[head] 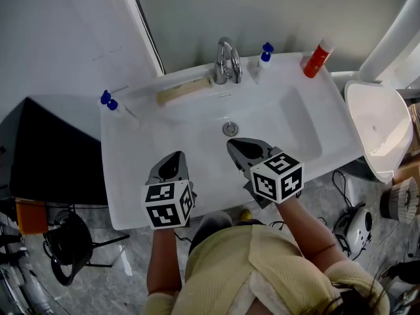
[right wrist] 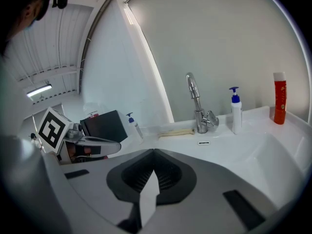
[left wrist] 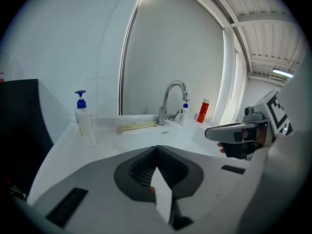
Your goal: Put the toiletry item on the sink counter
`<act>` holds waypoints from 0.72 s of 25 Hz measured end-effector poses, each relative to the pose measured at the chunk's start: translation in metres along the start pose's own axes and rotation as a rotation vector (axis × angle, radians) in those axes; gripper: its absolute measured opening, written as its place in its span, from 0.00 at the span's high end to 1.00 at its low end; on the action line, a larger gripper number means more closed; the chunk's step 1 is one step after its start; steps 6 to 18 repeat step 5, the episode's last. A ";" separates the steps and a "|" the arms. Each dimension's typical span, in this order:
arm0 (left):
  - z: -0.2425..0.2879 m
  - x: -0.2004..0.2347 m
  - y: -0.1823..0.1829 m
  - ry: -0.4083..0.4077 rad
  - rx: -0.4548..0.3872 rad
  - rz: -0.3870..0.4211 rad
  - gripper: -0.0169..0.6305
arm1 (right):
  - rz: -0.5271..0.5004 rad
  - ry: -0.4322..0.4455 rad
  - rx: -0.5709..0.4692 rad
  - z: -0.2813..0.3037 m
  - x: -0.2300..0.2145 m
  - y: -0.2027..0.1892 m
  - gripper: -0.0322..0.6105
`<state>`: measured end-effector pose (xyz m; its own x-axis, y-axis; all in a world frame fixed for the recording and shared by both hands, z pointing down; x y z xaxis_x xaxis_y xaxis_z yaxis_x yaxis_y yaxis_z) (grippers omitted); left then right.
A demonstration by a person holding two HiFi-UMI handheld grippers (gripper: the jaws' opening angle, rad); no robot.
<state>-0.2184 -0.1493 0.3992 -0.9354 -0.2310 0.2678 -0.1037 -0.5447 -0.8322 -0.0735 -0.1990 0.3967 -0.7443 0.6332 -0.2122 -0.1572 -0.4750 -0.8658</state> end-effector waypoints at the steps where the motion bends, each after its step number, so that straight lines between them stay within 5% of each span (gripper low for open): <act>1: 0.001 0.000 0.000 0.000 0.001 0.003 0.91 | -0.002 0.000 0.000 0.001 -0.001 0.001 0.91; 18: 0.004 -0.002 0.001 -0.006 0.006 0.007 0.91 | -0.009 0.000 0.000 0.003 -0.003 0.003 0.91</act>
Point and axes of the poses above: the fingertips, and each gripper's own axes: z forward along the fingers, x to its left, y out of its top, the point moved 3 cm from there along -z, backward along the fingers, and after that the axes turned 13 degrees about -y, right-handed, at the moved point
